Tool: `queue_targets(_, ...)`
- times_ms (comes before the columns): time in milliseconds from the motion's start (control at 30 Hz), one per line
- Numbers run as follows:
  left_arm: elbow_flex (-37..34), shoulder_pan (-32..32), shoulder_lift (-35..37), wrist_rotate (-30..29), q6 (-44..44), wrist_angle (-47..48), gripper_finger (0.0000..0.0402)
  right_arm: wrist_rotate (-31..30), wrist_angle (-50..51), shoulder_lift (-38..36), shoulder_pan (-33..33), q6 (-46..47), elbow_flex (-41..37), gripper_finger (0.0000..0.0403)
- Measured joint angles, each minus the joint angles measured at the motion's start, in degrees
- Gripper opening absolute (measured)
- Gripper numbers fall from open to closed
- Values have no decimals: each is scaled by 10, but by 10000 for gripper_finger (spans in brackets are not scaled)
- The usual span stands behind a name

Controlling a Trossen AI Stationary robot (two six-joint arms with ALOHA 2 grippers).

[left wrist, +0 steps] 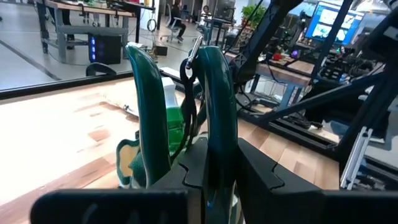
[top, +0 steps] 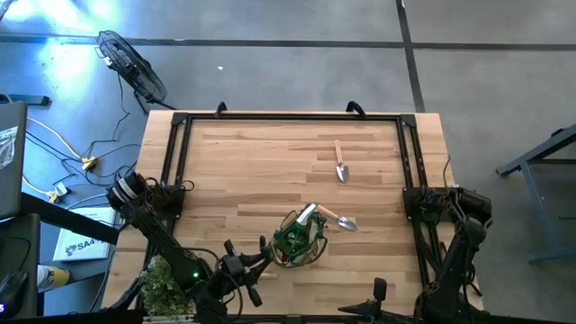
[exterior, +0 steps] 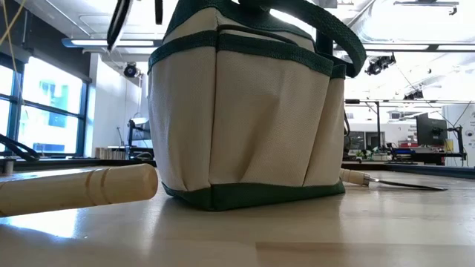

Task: Pick & Place Garden tools in Gardening bag
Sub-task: Put the shear scissors into the gardening bag

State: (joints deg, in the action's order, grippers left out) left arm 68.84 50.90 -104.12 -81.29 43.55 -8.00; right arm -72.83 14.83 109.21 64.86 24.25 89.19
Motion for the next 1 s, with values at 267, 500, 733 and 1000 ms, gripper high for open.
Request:
queue_targets(267, -1, -9, 0, 0, -75, -59, 44, 10, 0, 0, 0, 1, 0, 69)
queue_targets(500, -1, -35, 0, 29, -136, -103, 44, 11, 0, 0, 0, 2, 0, 69)
queue_targets(733, -1, -46, 0, 42, -206, -153, 44, 28, 11, 0, 0, 18, 0, 69)
queue_targets(1000, -1, -53, 0, 47, -205, -137, 44, 28, 29, 0, 0, 40, 0, 69)
